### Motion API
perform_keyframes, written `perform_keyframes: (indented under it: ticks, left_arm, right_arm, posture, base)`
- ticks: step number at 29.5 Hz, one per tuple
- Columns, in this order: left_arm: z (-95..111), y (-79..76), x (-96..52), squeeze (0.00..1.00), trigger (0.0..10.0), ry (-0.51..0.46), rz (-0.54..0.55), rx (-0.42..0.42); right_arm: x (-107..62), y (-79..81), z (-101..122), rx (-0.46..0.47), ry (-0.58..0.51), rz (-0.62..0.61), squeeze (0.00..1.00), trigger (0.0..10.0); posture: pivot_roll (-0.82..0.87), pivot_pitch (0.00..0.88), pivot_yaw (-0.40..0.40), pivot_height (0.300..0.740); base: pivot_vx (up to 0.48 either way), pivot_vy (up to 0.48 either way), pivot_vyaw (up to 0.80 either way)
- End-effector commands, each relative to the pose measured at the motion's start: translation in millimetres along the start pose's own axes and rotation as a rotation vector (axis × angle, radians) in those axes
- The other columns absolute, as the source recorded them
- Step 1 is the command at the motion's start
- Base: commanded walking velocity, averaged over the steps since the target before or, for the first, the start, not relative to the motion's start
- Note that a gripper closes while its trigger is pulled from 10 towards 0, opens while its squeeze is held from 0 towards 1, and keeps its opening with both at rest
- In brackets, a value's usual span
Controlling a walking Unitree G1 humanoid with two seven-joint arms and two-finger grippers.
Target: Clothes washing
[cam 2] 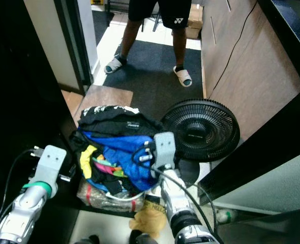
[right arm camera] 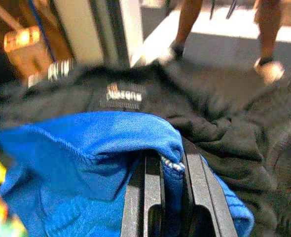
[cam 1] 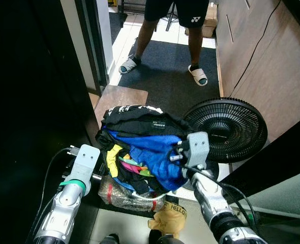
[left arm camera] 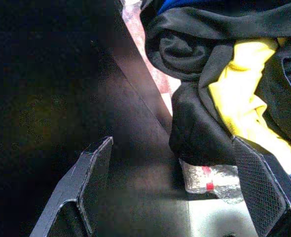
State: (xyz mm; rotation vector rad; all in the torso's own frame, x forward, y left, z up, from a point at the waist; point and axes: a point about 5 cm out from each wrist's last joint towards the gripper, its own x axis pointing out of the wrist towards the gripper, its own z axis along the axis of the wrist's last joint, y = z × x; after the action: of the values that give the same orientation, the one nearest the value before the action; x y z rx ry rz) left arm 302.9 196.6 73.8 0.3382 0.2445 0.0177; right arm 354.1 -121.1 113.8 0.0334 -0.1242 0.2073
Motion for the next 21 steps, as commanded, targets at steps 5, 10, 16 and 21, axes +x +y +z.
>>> perform_keyframes:
  ticks: [5, 10, 16, 21]
  left_arm:
    - [10.5, 7.0, -7.0, 0.0, 10.0, -0.028, 0.002, -0.058]
    - [66.8, 18.3, -14.3, 0.0, 10.0, -0.204, -0.002, -0.151]
    - [139.5, 23.3, -14.8, 0.0, 10.0, -0.42, -0.044, -0.213]
    - [156.6, 20.2, -10.5, 0.0, 10.0, -0.464, -0.07, -0.218]
  right_arm:
    - [3.9, -17.1, 28.7, -0.007, -0.133, -0.094, 0.0, 10.0]
    - [-9.1, -36.8, 61.0, -0.082, -0.271, -0.156, 0.0, 10.0]
    - [-20.9, -37.3, 118.6, -0.119, -0.488, -0.205, 0.0, 10.0]
    - [-14.6, -29.2, 160.5, -0.116, -0.63, -0.21, 0.0, 10.0]
  posture:
    - [0.16, 0.093, 0.044, 0.74]
    - [0.15, 0.059, 0.05, 0.74]
    - [0.12, 0.0, 0.088, 0.74]
    - [0.11, 0.0, 0.098, 0.74]
  base:
    - [0.0, 0.0, 0.0]
    - [0.0, 0.0, 0.0]
    - [0.0, 0.0, 0.0]
    - [0.0, 0.0, 0.0]
